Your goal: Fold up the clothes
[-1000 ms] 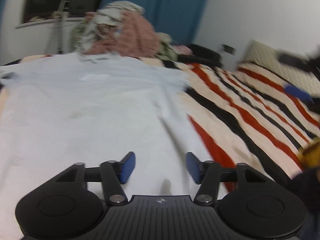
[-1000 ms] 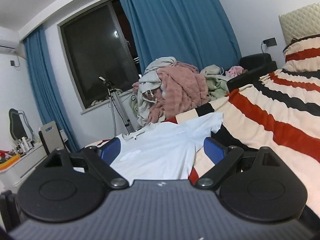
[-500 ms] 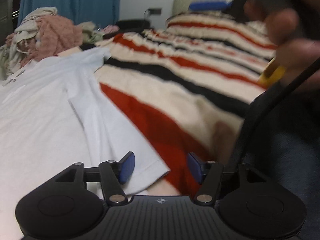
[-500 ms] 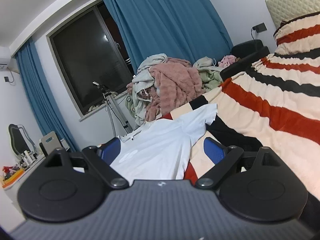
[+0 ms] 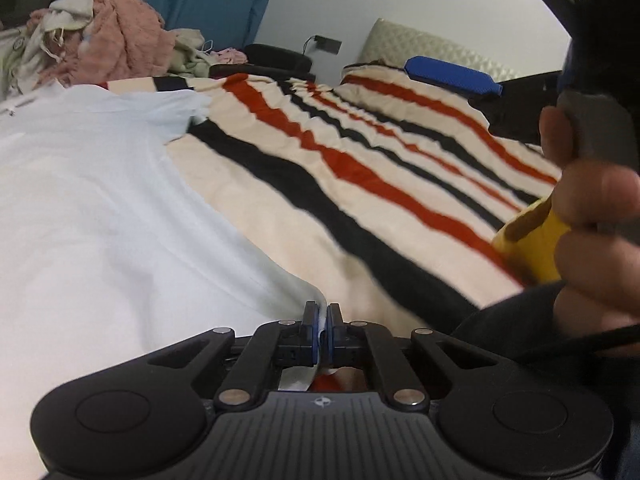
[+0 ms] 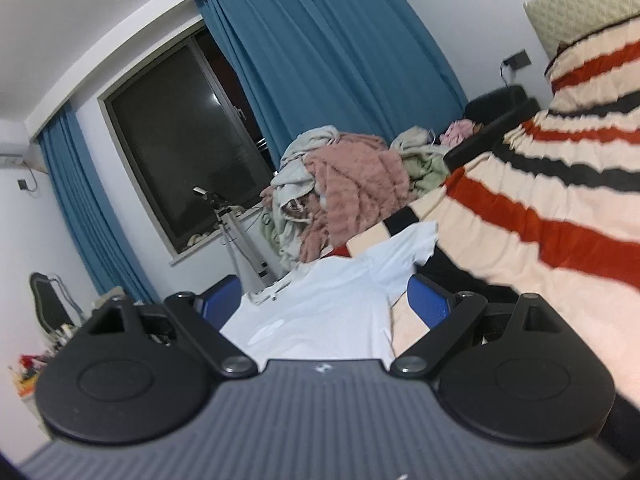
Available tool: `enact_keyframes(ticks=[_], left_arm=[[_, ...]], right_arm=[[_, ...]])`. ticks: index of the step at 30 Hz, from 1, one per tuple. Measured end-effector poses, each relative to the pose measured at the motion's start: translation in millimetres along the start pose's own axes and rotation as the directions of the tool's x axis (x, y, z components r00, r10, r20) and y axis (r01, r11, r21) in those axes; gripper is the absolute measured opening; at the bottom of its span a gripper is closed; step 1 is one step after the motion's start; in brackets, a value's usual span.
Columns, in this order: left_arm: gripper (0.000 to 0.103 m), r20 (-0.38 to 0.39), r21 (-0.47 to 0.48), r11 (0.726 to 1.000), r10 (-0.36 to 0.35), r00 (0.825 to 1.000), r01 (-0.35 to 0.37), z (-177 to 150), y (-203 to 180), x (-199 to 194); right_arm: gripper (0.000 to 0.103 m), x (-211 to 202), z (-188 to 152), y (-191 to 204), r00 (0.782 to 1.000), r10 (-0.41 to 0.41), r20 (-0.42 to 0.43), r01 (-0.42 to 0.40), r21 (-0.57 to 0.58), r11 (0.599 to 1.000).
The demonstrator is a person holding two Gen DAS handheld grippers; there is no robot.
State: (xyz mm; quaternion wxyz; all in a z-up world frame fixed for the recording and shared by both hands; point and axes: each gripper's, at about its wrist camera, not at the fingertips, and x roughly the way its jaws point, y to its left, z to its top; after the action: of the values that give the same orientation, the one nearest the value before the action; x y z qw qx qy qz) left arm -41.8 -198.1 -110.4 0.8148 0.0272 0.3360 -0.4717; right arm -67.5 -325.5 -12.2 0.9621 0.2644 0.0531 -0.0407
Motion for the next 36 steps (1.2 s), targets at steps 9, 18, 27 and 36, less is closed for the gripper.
enact_keyframes(ticks=[9, 18, 27, 36], left_arm=[[0.077, 0.017, -0.054, 0.992, 0.119, 0.993, -0.118, 4.0, 14.4, -35.6], [0.095, 0.131, -0.094, 0.941, 0.335, 0.933, -0.324, 28.6, 63.0, -123.3], [0.103, 0.269, -0.139, 0.863, 0.504, 0.821, -0.485, 45.2, 85.0, -184.9], [0.103, 0.269, -0.279, 0.795, 0.604, 0.750, -0.539, 28.9, 105.7, -228.2]], right_arm=[[0.091, 2.3, -6.1, 19.7, 0.999, 0.024, -0.028, -0.028, -0.149, 0.988], [0.091, 9.7, -12.1, 31.7, 0.999, 0.001, -0.048, -0.011, -0.217, 0.976], [0.091, 22.5, -23.7, 48.5, 0.997, -0.030, -0.076, 0.006, -0.297, 0.955], [0.091, 32.0, -33.1, 63.1, 0.994, -0.049, -0.095, 0.011, -0.365, 0.931]])
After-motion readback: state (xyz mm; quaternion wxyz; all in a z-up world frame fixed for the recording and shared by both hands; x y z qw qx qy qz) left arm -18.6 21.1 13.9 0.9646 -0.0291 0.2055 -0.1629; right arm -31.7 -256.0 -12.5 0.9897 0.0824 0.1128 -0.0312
